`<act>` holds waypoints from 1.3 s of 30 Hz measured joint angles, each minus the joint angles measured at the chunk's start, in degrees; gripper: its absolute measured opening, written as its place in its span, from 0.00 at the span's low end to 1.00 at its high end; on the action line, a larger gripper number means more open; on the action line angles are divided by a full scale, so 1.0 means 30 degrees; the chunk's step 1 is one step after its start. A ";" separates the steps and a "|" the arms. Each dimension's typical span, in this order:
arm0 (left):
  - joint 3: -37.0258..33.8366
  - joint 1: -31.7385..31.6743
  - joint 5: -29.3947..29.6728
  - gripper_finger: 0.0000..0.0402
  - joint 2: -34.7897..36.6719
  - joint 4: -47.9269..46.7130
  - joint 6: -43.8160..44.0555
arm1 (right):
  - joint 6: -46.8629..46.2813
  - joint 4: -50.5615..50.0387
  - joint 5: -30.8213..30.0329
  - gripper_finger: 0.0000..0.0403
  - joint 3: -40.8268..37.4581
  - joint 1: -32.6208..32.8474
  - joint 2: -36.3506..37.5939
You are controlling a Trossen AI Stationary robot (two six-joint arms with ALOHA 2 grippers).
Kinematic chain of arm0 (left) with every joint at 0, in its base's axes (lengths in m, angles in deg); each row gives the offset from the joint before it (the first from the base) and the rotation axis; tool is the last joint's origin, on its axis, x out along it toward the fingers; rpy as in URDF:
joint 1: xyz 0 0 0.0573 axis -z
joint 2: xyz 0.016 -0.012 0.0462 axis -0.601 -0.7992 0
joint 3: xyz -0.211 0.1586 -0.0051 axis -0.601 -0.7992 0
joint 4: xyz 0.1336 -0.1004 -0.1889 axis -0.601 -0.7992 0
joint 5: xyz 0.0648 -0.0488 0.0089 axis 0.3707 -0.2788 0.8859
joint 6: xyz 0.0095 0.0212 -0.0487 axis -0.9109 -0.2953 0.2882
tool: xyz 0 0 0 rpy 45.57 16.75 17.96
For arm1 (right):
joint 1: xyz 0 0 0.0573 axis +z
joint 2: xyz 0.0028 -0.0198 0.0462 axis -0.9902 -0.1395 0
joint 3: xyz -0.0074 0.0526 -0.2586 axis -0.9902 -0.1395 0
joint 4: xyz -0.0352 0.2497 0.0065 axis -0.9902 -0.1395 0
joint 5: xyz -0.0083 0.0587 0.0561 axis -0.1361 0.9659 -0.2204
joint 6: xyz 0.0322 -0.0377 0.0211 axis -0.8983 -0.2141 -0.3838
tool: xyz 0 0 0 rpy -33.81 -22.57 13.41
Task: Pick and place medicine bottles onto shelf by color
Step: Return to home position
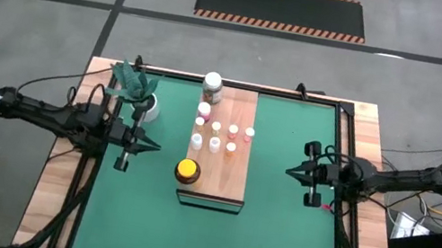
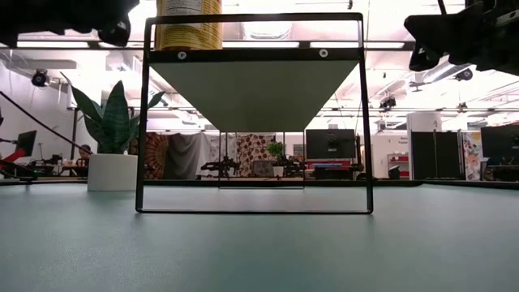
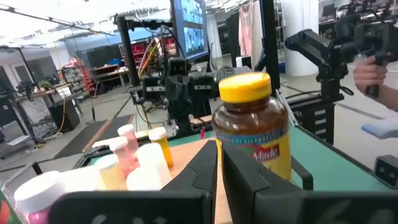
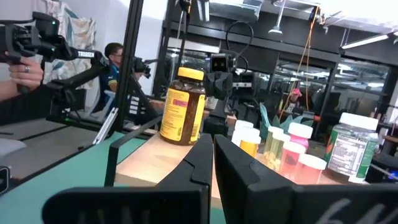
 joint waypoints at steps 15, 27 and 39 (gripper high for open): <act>-0.4011 0.0000 -0.0026 0.02 0.6565 0.0103 0.0895 | 0.1970 -0.3008 -0.0565 0.02 -0.0015 0.0000 0.3918; -0.6053 -0.0007 -0.0465 0.02 0.7381 0.2430 0.1051 | 0.3834 -0.6816 -0.1036 0.02 -0.0022 0.0007 0.8567; -0.6082 0.0000 -0.0470 0.02 0.7031 0.2069 0.1063 | -0.0232 -0.8259 -0.5389 0.02 -0.0022 0.0007 0.8123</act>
